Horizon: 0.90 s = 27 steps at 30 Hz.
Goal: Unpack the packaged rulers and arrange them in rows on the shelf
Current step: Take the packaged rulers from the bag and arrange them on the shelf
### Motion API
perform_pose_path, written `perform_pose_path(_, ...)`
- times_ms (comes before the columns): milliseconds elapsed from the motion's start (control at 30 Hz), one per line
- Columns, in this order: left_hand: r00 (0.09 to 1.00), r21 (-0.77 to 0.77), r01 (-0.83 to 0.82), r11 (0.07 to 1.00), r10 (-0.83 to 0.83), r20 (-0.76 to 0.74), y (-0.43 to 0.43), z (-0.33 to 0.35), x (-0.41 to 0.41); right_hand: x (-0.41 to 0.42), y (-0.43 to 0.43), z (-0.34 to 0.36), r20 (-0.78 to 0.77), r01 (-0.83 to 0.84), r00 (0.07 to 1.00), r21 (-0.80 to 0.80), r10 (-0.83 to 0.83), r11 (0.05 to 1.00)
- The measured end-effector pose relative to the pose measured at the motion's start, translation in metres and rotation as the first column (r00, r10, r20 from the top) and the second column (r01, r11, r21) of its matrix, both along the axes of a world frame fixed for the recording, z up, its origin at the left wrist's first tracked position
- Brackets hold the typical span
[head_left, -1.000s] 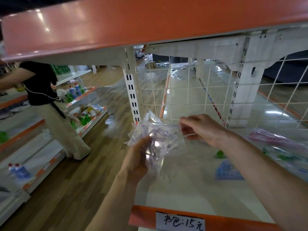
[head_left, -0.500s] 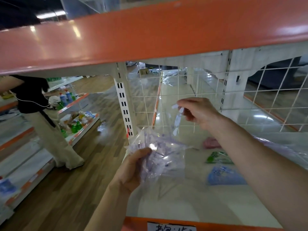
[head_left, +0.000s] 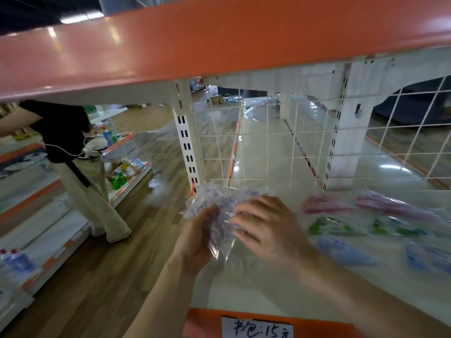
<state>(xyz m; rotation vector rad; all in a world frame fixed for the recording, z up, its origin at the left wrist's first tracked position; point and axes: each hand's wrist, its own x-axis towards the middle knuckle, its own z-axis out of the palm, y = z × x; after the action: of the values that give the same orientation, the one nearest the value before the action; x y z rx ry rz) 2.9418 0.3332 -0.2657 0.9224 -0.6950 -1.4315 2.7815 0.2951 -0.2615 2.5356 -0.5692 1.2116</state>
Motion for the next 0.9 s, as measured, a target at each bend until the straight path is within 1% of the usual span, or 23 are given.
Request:
perform_pose_path(167,0.996,0.002,-0.076,0.997,0.076,0.044,0.0,0.0,0.002,0.0,0.008,-0.014,-0.18,0.065,0.982,0.07,-0.052,0.995)
perform_pose_path(200,0.995,0.01,-0.081,0.997,0.08,0.061,0.0,-0.001,0.002,0.0,0.009,-0.013,-0.178,0.058,0.983,0.091,-0.041,0.994)
perform_pose_path(267,0.992,0.037,-0.115,0.993,0.113,0.058,0.001,-0.002,0.003,-0.006,0.006,-0.006,-0.101,0.024,0.995,0.12,-0.012,0.992)
perform_pose_path(333,0.987,0.025,-0.146,0.989,0.143,0.079,0.0,-0.005,0.005,-0.017,-0.007,0.008,-0.029,0.073,0.997,0.154,-0.069,0.985)
perform_pose_path(367,0.985,0.011,-0.149,0.989,0.147,0.087,0.0,-0.005,0.004,-0.024,-0.016,0.015,-0.037,0.125,0.992,0.163,-0.12,0.979)
perform_pose_path(433,0.984,-0.005,-0.159,0.987,0.159,0.075,0.0,-0.006,0.003,-0.036,-0.029,0.024,-0.132,0.196,0.976,0.211,-0.171,0.958)
perform_pose_path(500,0.984,-0.013,-0.144,0.989,0.145,0.1,0.0,-0.006,0.002,-0.043,-0.035,0.028,-0.226,0.191,0.966,0.29,-0.127,0.938)
perform_pose_path(633,0.984,-0.053,-0.095,0.994,0.102,0.144,0.0,-0.008,0.0,-0.053,-0.029,0.025,-0.32,0.232,0.938,0.294,-0.133,0.927)
perform_pose_path(700,0.988,-0.074,-0.071,0.995,0.081,0.132,-0.001,-0.009,-0.002,-0.062,-0.025,0.021,-0.337,0.241,0.931,0.28,-0.14,0.929)
perform_pose_path(767,0.989,-0.086,-0.033,0.996,0.045,0.143,-0.008,-0.009,-0.012,-0.075,-0.022,0.019,-0.348,0.248,0.928,0.312,-0.133,0.917)
perform_pose_path(833,0.988,-0.097,-0.023,0.995,0.037,0.149,-0.019,-0.008,-0.018,-0.089,-0.021,0.022,-0.314,0.26,0.938,0.362,-0.146,0.895)
perform_pose_path(900,0.99,-0.102,0.028,0.994,-0.013,0.139,-0.033,-0.003,-0.029,-0.107,-0.02,0.029,-0.279,0.3,0.941,0.419,-0.193,0.857)
